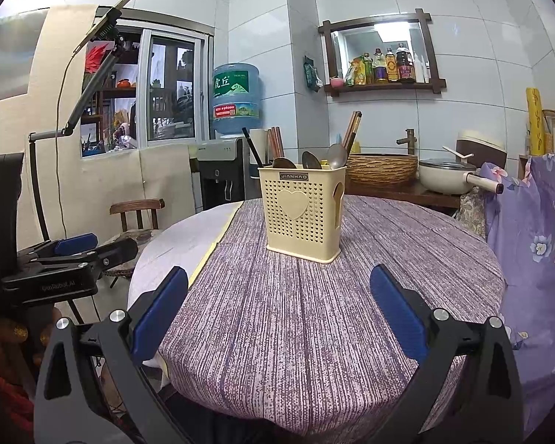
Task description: Organize utensils
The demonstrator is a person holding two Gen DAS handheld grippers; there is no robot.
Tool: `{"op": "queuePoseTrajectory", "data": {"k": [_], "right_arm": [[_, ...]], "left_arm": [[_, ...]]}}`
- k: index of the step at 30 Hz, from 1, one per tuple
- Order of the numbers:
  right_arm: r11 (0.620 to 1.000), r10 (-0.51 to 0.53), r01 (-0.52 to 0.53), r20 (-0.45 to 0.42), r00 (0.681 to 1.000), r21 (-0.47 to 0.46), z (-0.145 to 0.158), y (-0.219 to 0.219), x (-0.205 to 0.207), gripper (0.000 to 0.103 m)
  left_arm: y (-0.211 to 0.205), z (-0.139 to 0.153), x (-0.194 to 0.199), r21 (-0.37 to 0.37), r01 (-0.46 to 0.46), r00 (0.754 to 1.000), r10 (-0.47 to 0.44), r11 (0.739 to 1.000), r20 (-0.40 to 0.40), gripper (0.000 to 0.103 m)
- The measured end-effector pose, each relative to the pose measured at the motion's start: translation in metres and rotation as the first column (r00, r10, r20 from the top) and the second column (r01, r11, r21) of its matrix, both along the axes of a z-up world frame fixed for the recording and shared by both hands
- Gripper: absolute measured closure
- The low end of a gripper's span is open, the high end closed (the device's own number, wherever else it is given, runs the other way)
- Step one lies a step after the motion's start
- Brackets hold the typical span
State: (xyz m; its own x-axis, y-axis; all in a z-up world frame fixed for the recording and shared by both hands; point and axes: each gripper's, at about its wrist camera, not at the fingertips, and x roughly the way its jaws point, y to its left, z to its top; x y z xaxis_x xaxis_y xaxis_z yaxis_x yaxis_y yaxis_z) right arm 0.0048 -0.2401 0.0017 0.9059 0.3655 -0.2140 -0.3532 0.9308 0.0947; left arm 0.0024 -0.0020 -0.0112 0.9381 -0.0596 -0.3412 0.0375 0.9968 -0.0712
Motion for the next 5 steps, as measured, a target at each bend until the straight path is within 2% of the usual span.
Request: {"op": "queuePoseTrajectory", "data": {"k": [5], "right_arm": [[1.000, -0.003, 0.003, -0.003, 1.000, 0.007, -0.0011, -0.0012, 0.0004, 0.006]], "left_arm": [[-0.0001, -0.0011, -0.0002, 0.002, -0.001, 1.000, 0.001, 1.000, -0.002, 0.005]]}}
